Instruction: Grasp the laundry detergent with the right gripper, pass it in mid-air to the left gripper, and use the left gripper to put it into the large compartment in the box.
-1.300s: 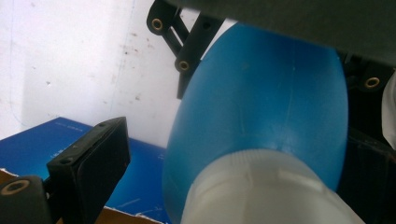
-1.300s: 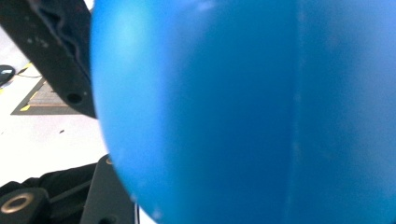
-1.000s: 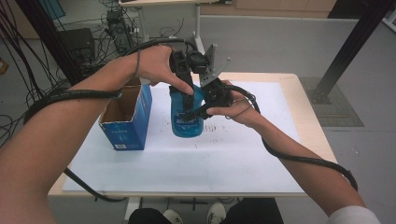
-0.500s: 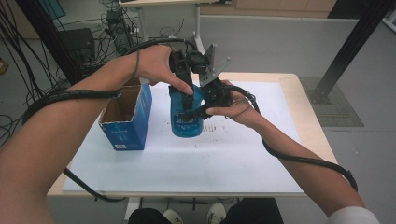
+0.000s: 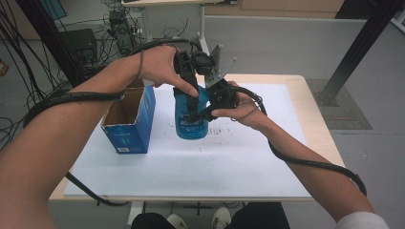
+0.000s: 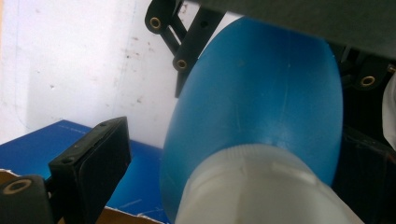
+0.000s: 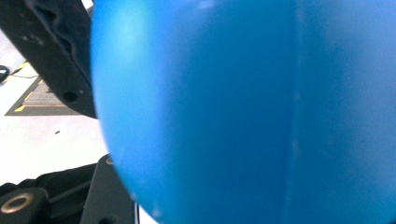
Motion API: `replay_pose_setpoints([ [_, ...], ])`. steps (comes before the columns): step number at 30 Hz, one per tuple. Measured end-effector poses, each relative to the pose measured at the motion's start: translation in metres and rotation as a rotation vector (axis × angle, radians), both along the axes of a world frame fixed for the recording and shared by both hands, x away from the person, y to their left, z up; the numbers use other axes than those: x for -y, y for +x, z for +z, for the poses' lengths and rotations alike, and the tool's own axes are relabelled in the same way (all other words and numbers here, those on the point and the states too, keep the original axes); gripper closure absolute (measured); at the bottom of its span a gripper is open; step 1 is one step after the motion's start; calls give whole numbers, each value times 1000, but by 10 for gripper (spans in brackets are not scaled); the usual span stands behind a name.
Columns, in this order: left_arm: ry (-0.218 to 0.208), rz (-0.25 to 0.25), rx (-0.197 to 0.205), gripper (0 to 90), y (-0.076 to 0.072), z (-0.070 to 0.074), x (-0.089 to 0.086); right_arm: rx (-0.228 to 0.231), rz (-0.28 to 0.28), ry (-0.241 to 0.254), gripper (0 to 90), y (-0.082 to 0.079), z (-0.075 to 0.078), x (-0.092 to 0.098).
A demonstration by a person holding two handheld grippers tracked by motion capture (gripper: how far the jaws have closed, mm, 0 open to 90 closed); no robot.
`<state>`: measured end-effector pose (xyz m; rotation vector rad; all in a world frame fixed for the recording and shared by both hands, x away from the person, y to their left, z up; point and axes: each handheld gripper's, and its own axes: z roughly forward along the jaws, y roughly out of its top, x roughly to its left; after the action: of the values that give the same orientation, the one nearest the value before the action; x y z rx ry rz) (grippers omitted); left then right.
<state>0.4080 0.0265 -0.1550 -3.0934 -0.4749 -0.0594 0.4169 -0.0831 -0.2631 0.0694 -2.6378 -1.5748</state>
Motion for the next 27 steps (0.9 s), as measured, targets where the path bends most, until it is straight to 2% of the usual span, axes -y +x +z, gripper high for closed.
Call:
replay_pose_setpoints([
  [5, 10, -6, -1, 65, 0, 0, 1, -1, -2, -3, 441, 0, 0, 1],
  [27, 10, -5, -7, 67, 1, -1, 1, 2, -4, -4, 441, -1, 2, 2],
])
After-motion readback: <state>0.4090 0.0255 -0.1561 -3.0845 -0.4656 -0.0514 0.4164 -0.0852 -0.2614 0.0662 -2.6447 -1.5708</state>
